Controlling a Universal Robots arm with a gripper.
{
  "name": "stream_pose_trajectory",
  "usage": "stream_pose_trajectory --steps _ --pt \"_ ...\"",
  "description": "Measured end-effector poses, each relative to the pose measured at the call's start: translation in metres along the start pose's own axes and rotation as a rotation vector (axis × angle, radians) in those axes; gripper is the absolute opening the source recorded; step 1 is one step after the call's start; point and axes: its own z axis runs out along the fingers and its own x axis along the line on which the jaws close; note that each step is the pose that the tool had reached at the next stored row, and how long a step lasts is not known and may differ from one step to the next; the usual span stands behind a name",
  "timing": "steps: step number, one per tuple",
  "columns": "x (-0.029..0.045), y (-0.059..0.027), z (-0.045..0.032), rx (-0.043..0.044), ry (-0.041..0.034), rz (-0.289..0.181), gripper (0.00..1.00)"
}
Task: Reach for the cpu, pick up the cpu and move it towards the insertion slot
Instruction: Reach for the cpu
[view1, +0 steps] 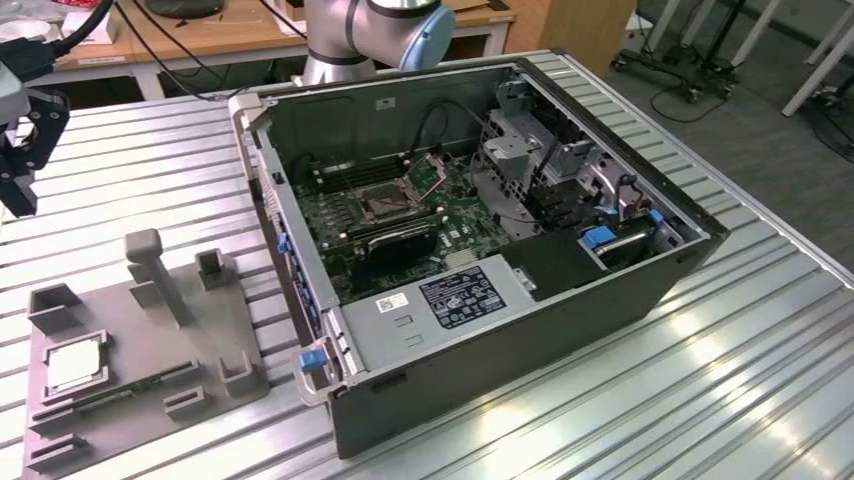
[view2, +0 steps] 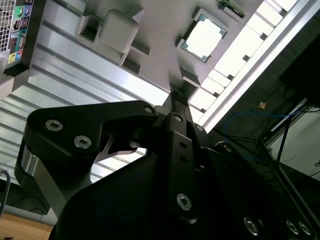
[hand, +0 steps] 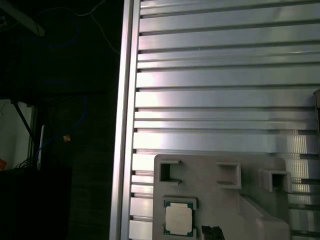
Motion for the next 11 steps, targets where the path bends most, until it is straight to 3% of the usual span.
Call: stream_pose_trajectory --steps 11 --pt "0.0032 0.0001 0.0000 0.0000 0.0000 0.000 0.11"
